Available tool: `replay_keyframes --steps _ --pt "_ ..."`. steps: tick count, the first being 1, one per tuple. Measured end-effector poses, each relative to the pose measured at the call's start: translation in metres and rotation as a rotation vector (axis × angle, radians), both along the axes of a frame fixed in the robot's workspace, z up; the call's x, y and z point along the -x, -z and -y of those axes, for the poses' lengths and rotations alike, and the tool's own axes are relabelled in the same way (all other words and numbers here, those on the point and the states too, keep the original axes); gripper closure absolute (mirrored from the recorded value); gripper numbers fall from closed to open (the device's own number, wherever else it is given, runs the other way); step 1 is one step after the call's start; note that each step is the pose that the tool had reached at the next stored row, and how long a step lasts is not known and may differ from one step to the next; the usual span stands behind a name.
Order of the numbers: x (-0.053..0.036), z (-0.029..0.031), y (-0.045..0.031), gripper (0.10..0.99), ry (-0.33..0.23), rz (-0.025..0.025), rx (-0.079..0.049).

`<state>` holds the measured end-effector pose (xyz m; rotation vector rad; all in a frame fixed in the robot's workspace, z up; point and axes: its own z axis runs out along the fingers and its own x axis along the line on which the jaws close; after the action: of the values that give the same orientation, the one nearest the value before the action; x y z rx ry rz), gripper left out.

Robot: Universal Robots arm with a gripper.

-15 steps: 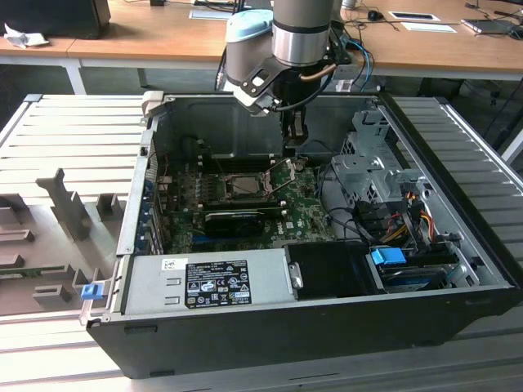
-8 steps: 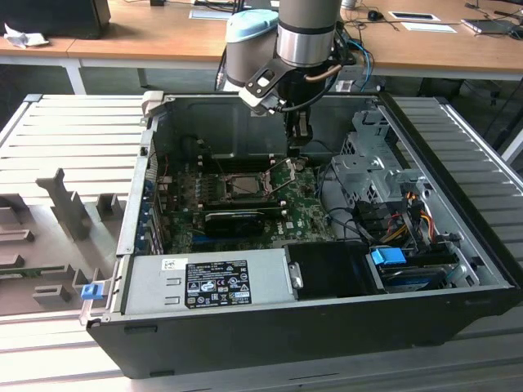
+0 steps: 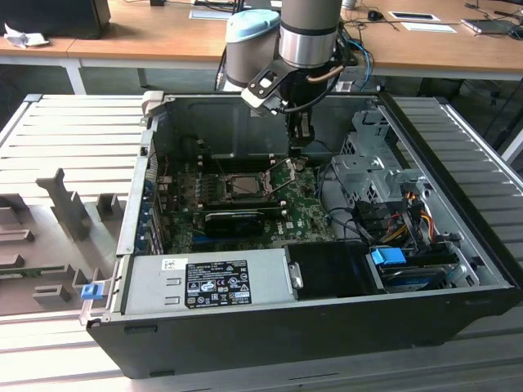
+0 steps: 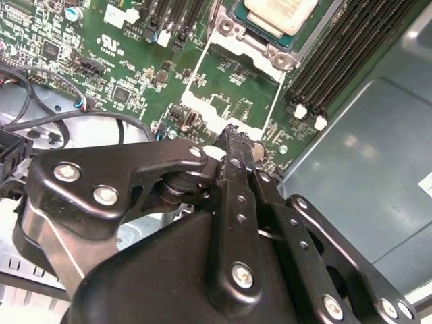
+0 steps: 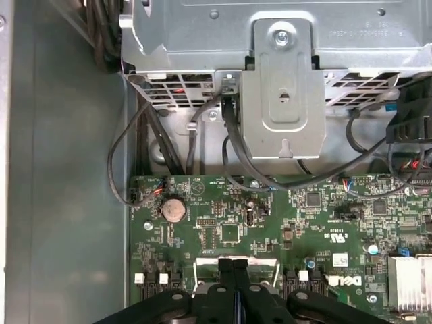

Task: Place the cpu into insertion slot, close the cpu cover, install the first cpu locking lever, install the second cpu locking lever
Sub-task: 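Close the cpu cover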

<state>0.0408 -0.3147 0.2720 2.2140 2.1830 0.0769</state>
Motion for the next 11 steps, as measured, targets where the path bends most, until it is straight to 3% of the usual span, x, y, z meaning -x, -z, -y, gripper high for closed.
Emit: replay_keyframes --steps 2,11 --pt "-0.001 0.0 0.0044 0.98 0.0 -0.0021 0.0" --pt "-0.0073 0.0012 0.0145 0.98 0.0 -0.0025 0.0"
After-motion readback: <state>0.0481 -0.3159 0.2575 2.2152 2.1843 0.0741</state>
